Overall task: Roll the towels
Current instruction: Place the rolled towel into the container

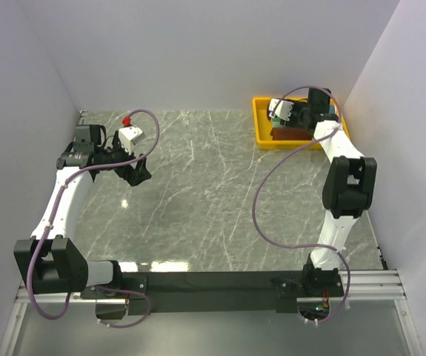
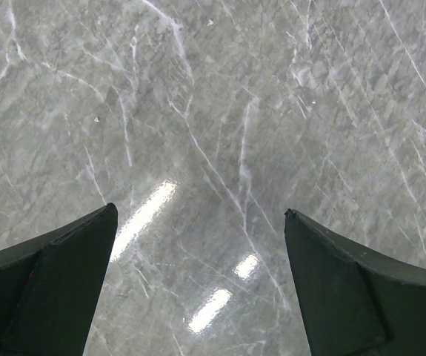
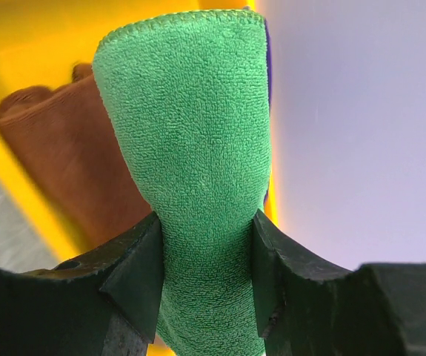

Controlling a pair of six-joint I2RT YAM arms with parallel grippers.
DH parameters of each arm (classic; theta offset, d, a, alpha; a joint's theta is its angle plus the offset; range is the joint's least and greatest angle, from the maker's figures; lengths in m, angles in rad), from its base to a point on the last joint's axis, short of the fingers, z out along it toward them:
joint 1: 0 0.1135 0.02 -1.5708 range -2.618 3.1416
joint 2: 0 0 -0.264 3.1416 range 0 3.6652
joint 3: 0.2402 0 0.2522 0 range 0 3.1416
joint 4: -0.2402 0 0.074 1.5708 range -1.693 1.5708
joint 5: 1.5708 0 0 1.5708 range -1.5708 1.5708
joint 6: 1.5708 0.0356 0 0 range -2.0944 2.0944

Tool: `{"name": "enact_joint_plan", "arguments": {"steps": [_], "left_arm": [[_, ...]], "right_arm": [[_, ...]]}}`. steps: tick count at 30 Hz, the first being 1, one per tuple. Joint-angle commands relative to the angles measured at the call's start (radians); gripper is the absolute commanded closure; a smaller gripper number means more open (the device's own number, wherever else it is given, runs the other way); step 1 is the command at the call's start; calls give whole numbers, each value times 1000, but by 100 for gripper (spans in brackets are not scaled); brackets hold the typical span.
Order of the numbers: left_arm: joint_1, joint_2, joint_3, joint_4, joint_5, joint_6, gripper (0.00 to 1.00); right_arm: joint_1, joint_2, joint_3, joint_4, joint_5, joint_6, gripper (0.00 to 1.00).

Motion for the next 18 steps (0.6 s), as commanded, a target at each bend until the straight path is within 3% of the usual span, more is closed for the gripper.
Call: {"name": "enact_joint_plan", "arguments": {"steps": [1, 11, 18], "left_arm": [[-5, -6, -8, 24, 8, -22, 1], [-5, 11, 1, 3, -26, -39, 1], [-5, 65, 36, -32, -17, -34, 0]], "right_arm": [[-11, 30, 36, 215, -111, -92, 100], [-35, 84, -10, 196, -186, -248, 100], [-63, 151, 43, 188, -163, -245, 100]]}}
